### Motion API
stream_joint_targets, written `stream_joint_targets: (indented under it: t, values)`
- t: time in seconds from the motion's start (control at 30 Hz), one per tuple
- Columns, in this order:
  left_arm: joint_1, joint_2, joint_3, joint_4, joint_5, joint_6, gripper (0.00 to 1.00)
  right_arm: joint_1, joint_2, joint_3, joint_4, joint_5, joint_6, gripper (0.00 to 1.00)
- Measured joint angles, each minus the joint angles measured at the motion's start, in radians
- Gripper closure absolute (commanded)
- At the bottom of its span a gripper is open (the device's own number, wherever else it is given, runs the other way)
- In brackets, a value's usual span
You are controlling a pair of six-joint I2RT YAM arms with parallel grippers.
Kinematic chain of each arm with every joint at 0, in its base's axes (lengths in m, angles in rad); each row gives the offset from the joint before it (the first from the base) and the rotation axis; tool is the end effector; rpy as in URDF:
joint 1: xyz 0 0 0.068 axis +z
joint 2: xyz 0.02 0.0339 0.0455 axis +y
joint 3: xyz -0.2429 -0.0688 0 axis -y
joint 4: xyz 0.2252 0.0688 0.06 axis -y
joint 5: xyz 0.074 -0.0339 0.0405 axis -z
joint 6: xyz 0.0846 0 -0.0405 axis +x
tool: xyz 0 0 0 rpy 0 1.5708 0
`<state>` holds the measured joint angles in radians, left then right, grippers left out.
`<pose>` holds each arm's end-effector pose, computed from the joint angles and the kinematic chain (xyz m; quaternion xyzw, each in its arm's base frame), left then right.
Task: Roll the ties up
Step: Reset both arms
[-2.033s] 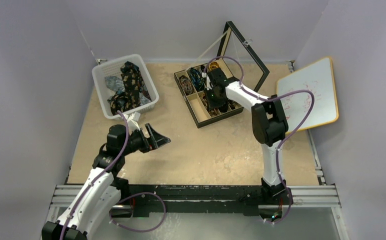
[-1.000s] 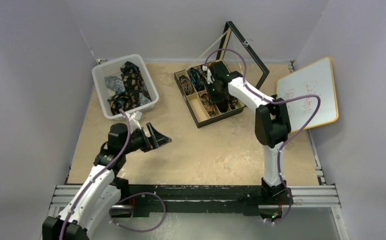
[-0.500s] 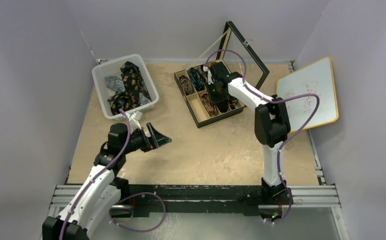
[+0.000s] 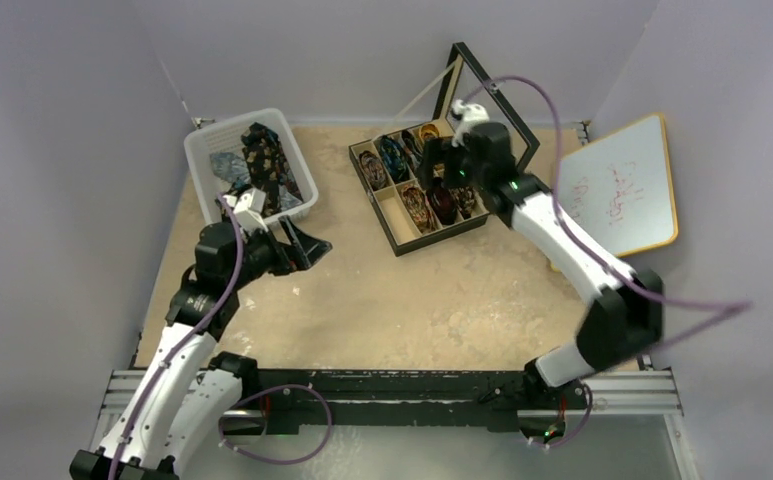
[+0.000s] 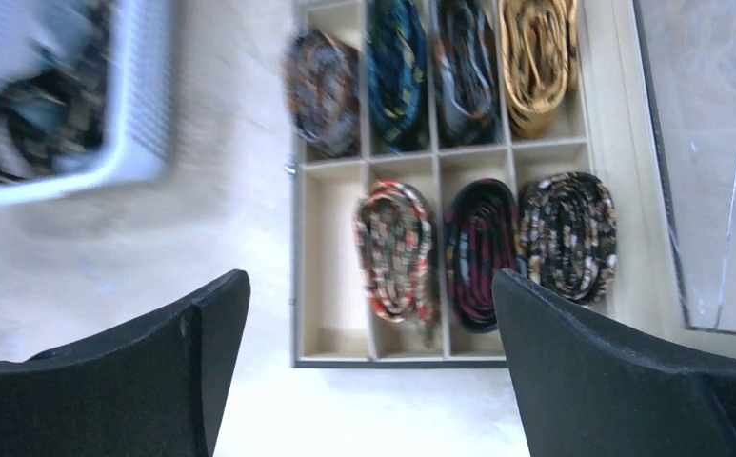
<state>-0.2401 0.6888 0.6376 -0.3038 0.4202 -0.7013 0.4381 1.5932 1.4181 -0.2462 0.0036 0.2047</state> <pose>0.1883 -0.0816 0.2637 -0.0675 0.8088 -0.4059 0.4202 0.3645 0.1704 0.3113 -0.0968 0.8337 0.1703 0.5163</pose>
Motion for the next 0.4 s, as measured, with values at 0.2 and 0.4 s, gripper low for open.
stream_joint_targets:
  t: [0.2, 0.4]
  values:
    - [0.0, -0.05, 0.077, -0.146, -0.165, 0.041, 0.09, -0.001, -0.366, -0.418, 0.421, -0.053, 0.135, 0.01]
    - [0.0, -0.128, 0.13, -0.262, -0.29, 0.049, 0.08, -0.001, -0.409, -0.438, 0.54, -0.059, 0.159, 0.01]
